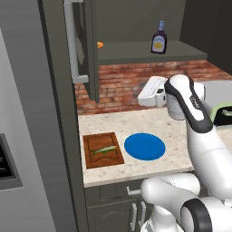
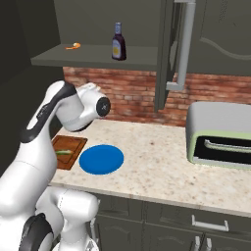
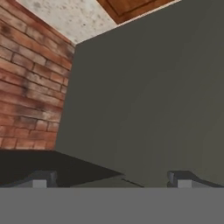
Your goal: Pick the fish from the plate and place it on the cutting board. Then pick the condiment bottle from the cabinet and place it next to the cutting board.
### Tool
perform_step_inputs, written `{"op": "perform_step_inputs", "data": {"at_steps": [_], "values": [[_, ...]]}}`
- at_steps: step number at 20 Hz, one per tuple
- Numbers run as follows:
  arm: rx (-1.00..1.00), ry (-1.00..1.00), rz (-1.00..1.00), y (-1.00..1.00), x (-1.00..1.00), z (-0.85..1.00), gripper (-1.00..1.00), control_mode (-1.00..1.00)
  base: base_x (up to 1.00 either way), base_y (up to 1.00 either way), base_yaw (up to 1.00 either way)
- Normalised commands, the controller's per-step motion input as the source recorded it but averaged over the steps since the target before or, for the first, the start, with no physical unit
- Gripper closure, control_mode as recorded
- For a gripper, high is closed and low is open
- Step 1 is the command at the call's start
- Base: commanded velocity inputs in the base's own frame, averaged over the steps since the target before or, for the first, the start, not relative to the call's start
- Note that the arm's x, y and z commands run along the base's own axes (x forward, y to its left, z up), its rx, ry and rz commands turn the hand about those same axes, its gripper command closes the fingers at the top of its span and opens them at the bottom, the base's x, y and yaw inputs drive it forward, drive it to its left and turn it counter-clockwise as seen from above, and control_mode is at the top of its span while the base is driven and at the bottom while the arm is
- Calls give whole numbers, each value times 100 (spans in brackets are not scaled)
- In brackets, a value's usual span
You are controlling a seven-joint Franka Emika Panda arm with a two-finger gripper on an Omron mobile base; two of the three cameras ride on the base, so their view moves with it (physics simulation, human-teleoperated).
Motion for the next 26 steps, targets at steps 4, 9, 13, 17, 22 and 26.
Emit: {"op": "perform_step_inputs", "data": {"at_steps": [4,9,13,17,22,26], "values": [[2,0,-4,-7,0,28,-100,-100,0,0,0],[2,0,-5,-7,0,28,-100,-100,0,0,0],[2,0,-5,-10,0,27,-100,-100,0,0,0],[2,0,-4,-10,0,26,-100,-100,0,0,0],[3,0,-4,-10,0,25,-100,-100,0,0,0],[3,-2,-4,-11,0,24,-100,-100,0,0,0]]}}
